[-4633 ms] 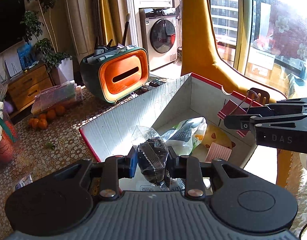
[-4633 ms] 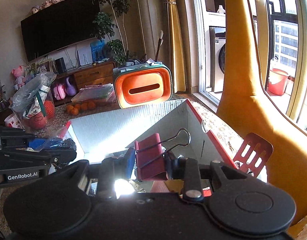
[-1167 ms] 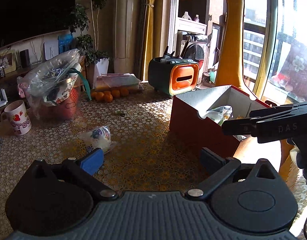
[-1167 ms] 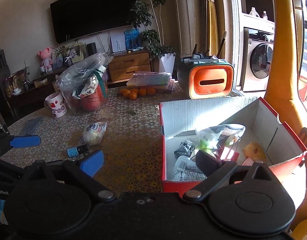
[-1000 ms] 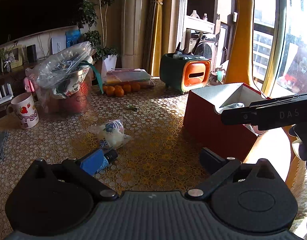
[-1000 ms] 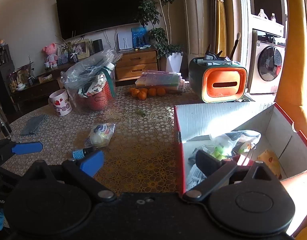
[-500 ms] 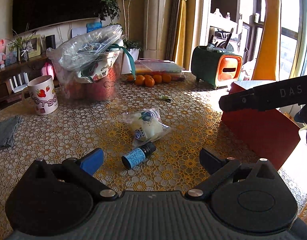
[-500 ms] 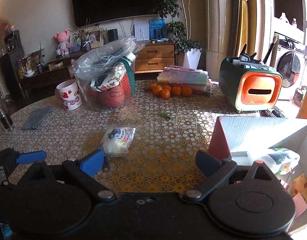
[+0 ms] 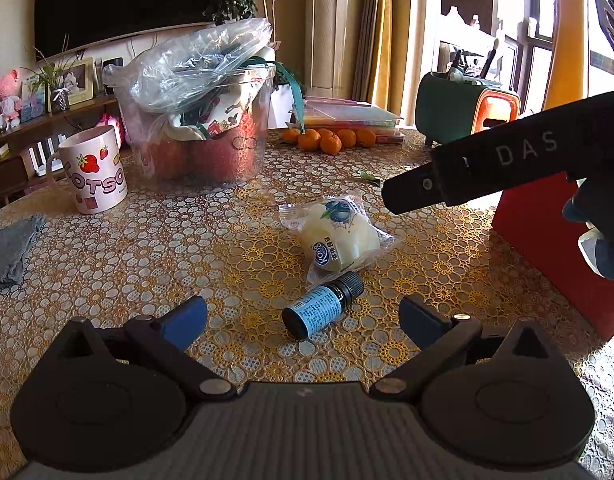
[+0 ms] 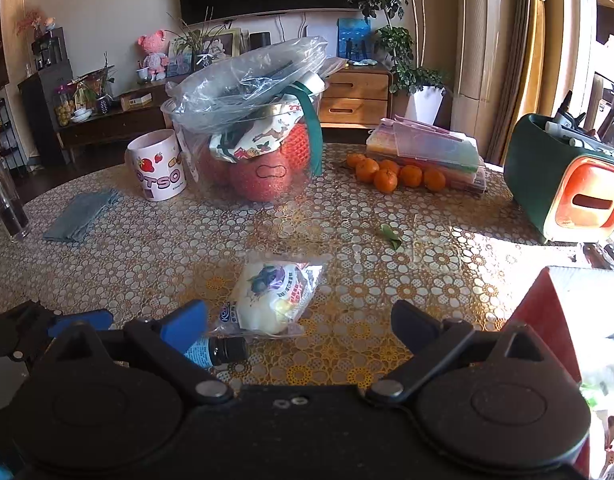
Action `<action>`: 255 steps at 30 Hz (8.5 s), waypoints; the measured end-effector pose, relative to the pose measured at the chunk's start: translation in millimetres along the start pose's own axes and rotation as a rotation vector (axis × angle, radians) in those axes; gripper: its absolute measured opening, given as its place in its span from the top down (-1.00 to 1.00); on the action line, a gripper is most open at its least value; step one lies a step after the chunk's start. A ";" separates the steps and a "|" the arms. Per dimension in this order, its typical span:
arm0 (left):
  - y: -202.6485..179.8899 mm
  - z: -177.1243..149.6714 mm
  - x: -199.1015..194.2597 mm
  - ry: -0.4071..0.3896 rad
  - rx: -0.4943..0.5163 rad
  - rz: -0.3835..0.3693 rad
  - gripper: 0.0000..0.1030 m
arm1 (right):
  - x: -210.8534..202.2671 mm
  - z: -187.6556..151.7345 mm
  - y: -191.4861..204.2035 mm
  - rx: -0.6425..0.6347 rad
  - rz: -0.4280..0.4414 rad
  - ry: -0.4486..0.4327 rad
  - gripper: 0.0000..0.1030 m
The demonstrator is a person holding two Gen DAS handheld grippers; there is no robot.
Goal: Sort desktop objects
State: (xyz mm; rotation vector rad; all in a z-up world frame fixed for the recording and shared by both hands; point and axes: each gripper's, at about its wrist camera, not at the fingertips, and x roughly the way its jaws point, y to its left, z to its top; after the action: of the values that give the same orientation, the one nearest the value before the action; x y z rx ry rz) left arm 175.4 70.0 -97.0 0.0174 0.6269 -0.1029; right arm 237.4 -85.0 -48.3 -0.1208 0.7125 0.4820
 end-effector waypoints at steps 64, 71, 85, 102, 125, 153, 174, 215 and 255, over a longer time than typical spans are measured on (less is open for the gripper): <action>-20.4 -4.5 37.1 0.051 0.034 -0.094 0.56 | 61.9 -2.3 -14.4 0.006 -0.020 0.133 -0.07; -15.1 -4.1 32.1 0.070 -0.038 -0.076 0.56 | 31.6 -7.2 -19.7 0.011 0.023 0.124 -0.07; -18.8 -7.5 2.7 0.086 -0.090 -0.067 0.56 | -25.6 -31.6 -26.4 0.031 0.073 0.124 -0.07; -63.0 12.1 -57.8 0.041 -0.077 -0.122 0.56 | -101.1 -42.5 -50.8 0.060 0.064 0.040 -0.07; -172.3 55.3 -73.1 -0.024 0.059 -0.236 0.56 | -164.5 -61.5 -150.7 0.146 -0.055 -0.045 -0.07; -297.9 85.7 27.0 0.130 0.280 -0.320 0.56 | -138.8 -109.3 -252.2 0.209 -0.223 0.044 -0.07; -302.2 84.0 53.8 0.235 0.317 -0.355 0.56 | -115.0 -113.5 -253.3 0.158 -0.216 0.103 -0.12; -259.7 80.1 -44.8 0.062 0.218 -0.311 -0.05 | -207.1 -109.4 -197.3 0.144 -0.150 -0.114 -0.71; -204.2 33.5 -131.3 -0.037 0.111 -0.161 -0.99 | -260.0 -140.3 -129.4 0.182 -0.157 -0.237 -0.99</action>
State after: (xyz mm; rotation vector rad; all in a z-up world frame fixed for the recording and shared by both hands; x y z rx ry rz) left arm 68.6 -122.8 10.2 0.0725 0.5841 -0.2932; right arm 43.7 -336.6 8.6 0.0505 0.5071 0.2735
